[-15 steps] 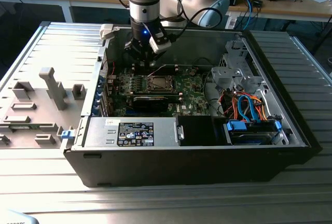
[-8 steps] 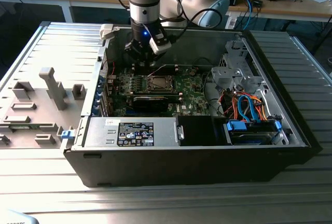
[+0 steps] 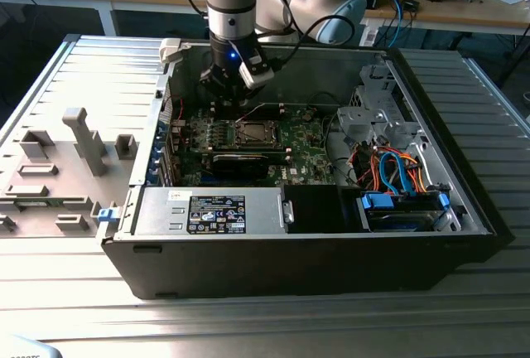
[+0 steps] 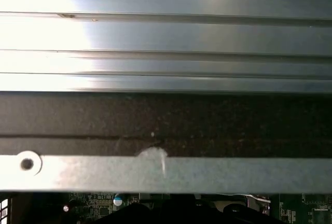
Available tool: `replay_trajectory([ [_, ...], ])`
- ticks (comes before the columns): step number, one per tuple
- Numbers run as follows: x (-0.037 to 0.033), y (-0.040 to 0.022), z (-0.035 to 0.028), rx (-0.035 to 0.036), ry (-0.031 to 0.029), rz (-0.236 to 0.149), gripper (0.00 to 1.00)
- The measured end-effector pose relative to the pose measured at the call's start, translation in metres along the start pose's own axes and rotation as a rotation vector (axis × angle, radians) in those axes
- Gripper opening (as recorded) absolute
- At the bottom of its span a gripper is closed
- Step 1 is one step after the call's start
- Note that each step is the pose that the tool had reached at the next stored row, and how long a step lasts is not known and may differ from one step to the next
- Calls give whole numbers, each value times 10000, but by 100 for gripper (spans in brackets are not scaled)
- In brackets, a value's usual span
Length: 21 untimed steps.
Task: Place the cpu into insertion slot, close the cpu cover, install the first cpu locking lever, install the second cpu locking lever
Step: 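Install the first cpu locking lever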
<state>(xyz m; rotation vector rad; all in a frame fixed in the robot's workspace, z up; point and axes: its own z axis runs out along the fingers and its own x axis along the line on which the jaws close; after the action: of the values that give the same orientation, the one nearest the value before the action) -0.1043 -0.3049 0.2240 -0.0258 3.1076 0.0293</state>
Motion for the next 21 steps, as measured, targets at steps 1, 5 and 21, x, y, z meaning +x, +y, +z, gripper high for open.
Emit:
replay_trajectory([
  [1,-1,0,4,0,0,0,11],
  [5,-1,0,19,0,1,1,11],
  [21,-1,-1,63,0,0,0,11],
])
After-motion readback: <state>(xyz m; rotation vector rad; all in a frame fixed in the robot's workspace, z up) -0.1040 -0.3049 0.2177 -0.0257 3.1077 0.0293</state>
